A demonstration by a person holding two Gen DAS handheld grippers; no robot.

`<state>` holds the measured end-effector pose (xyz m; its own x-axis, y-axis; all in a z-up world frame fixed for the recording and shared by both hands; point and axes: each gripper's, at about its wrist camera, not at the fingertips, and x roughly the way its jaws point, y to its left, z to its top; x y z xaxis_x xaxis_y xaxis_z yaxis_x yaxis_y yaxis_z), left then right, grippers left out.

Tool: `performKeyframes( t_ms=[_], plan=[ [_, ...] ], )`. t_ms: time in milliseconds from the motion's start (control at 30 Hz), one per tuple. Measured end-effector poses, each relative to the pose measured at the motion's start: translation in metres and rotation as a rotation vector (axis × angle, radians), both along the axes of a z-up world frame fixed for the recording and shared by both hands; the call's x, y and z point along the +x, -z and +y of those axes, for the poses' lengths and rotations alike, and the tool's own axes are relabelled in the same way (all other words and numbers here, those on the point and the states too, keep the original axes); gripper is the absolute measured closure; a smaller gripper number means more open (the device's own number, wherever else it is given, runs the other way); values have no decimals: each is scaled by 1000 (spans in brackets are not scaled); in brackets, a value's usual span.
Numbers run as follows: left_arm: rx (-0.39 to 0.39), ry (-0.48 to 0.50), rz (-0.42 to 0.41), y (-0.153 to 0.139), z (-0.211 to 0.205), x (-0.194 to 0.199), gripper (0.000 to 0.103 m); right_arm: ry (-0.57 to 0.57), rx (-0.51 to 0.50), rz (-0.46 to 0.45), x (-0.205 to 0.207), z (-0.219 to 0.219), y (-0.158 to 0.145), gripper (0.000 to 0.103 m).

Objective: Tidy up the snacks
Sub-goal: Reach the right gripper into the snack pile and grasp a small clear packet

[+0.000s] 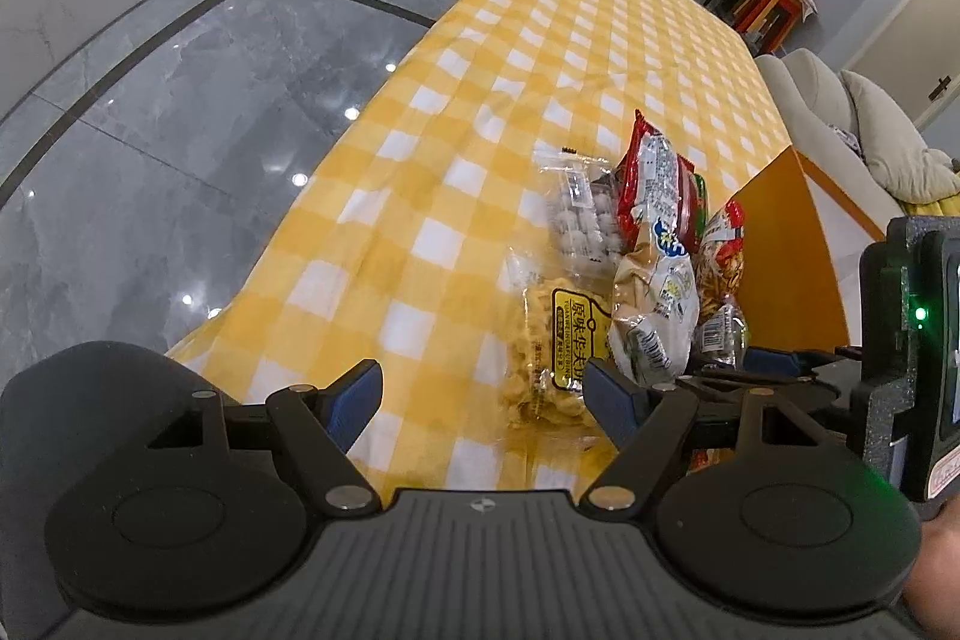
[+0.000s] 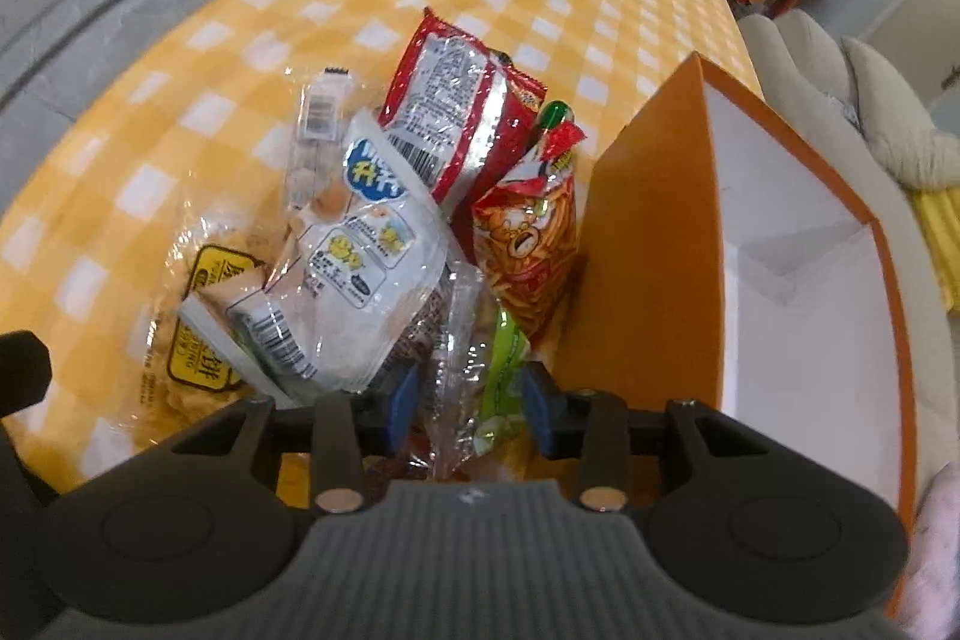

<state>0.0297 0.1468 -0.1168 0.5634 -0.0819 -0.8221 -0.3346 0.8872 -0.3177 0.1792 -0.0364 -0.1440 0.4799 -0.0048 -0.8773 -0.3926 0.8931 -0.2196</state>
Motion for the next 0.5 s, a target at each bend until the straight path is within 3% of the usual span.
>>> performKeyframes(
  t_ms=[267,433,500],
  plan=[
    [-7,2,12,2,0,1,14,-88,14,4,-4,-11,-2,74],
    [-4,2,18,3,0,2,14,-29,176,59,-1,-31,-20,75],
    [-4,2,23,3,-1,3,14,-23,197,79,2,-33,-20,75]
  ],
)
